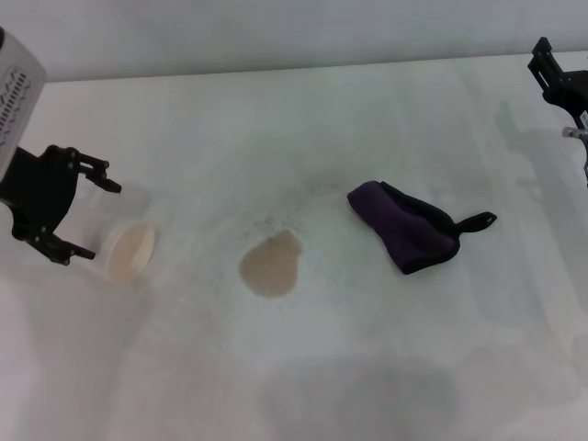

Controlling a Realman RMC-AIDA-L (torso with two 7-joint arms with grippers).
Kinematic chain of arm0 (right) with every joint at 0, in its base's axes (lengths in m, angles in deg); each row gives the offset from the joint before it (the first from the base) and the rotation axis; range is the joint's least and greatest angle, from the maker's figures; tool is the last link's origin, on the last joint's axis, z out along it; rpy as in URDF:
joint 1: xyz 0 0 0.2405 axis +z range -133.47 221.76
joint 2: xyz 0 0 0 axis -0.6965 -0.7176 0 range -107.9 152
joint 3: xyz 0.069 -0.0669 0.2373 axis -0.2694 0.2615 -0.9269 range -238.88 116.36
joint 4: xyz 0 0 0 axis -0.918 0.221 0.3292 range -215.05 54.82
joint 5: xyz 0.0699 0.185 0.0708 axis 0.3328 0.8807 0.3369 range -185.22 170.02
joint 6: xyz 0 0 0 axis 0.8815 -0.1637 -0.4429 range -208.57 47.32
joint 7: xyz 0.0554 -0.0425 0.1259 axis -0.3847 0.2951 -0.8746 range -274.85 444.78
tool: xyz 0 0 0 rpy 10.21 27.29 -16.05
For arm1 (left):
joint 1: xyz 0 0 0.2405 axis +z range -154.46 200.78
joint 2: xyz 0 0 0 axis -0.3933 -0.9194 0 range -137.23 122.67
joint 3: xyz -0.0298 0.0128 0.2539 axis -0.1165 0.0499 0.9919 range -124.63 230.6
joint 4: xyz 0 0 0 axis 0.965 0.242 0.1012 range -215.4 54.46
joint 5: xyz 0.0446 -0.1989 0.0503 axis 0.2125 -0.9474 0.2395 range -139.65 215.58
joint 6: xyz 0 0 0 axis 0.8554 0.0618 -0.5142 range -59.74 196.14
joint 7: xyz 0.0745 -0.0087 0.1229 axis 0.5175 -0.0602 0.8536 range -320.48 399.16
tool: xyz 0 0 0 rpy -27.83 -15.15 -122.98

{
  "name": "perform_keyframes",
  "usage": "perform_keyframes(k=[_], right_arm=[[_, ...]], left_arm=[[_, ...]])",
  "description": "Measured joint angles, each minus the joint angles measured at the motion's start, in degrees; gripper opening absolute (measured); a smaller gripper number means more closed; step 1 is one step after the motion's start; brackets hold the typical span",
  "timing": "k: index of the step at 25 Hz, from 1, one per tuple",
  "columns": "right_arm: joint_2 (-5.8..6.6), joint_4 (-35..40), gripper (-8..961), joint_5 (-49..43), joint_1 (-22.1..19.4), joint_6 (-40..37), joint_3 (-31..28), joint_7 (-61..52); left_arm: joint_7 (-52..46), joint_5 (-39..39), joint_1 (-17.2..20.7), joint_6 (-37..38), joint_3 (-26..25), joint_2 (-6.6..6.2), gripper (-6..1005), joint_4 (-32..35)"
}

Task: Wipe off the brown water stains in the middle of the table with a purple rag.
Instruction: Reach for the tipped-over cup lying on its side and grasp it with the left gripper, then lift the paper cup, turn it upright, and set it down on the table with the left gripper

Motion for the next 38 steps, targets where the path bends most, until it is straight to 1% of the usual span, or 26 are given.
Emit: perform_keyframes(k=[5,9,19,28,29,32,35,38], right_arm=[[0.07,0.0,852,0.0,0.0,0.0,0.0,0.0],[0.07,0.0,852,0.0,0.0,0.0,0.0,0.0],[-0.05,-0.1,851,0.0,-0.1,0.2,0.0,0.0],[0.00,0.1,851,0.0,-0.2,0.7,0.0,0.0],[-0.01,0.2,851,0.0,-0.2,0.7,0.0,0.0],[0.00,0.3,851,0.0,-0.2,0.7,0.0,0.0],[0.09,0.5,850,0.0,-0.2,0.5,0.0,0.0],[0.23,0.6,850,0.1,-0.3,0.5,0.0,0.0]], left_arm=[[-0.5,3.0,-0.3,-0.5,0.0,-0.08,886,1.0],[-1.6,4.7,-0.4,-2.6,0.0,-0.02,883,1.8],[-1.9,4.9,2.4,-10.3,0.0,-0.09,884,9.8],[-3.6,4.8,3.2,-13.2,0.0,-0.05,885,11.0],[-3.8,4.7,3.2,-13.3,0.0,-0.05,865,11.0],[-7.4,1.7,3.3,-14.5,-0.1,-0.05,804,10.6],[-13.1,-4.3,3.2,-15.8,-0.1,-0.28,757,10.1],[-15.9,-10.5,3.6,-15.7,-0.1,-0.20,717,8.6]])
